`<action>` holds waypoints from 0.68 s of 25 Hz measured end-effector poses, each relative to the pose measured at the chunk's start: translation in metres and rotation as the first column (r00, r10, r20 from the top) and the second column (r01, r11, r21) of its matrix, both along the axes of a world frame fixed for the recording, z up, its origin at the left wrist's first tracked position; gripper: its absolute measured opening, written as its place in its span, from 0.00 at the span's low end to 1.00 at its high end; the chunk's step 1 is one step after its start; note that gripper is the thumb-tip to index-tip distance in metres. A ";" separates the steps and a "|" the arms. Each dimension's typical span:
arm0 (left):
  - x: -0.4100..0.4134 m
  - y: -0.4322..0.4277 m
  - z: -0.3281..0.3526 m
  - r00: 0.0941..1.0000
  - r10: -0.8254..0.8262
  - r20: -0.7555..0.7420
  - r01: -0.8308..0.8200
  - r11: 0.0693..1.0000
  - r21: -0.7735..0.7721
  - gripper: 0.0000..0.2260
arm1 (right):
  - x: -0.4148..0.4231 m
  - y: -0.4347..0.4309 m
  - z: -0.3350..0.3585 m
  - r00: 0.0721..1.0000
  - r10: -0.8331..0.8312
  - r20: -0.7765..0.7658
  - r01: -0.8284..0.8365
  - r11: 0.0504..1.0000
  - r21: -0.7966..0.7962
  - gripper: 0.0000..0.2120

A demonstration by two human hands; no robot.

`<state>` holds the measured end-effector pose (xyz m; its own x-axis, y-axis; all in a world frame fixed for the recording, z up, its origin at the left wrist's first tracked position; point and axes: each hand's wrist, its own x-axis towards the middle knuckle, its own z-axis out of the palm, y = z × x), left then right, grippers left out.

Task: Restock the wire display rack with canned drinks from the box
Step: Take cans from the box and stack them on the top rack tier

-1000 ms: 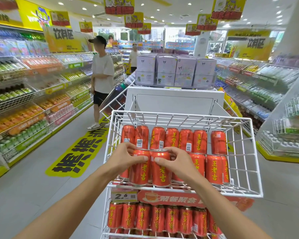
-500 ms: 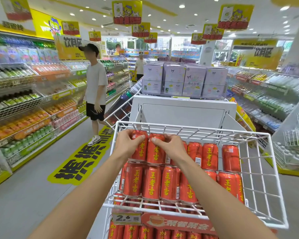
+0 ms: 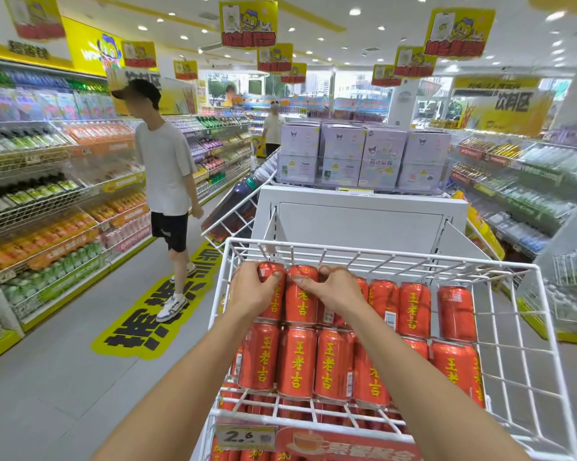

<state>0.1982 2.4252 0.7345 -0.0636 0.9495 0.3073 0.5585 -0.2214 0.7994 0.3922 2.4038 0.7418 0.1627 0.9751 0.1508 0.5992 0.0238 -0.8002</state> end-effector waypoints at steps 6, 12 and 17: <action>-0.001 0.005 -0.005 0.999 -0.005 -0.043 0.005 1.000 -0.015 0.15 | -0.004 -0.009 -0.004 0.999 -0.050 -0.007 0.051 0.994 0.102 0.39; 0.004 -0.001 -0.006 0.997 0.012 -0.072 -0.011 1.000 0.006 0.14 | -0.015 -0.017 -0.006 0.992 -0.128 -0.018 0.130 0.986 0.107 0.23; 0.000 -0.009 0.011 0.959 -0.042 -0.282 0.032 0.999 -0.040 0.16 | -0.015 -0.023 0.012 0.975 -0.138 0.172 0.130 0.990 0.057 0.25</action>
<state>0.1981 2.4164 0.7457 0.0568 0.9598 0.2750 0.7543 -0.2217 0.6180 0.3767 2.3812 0.7539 0.2585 0.9377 0.2319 0.7303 -0.0326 -0.6823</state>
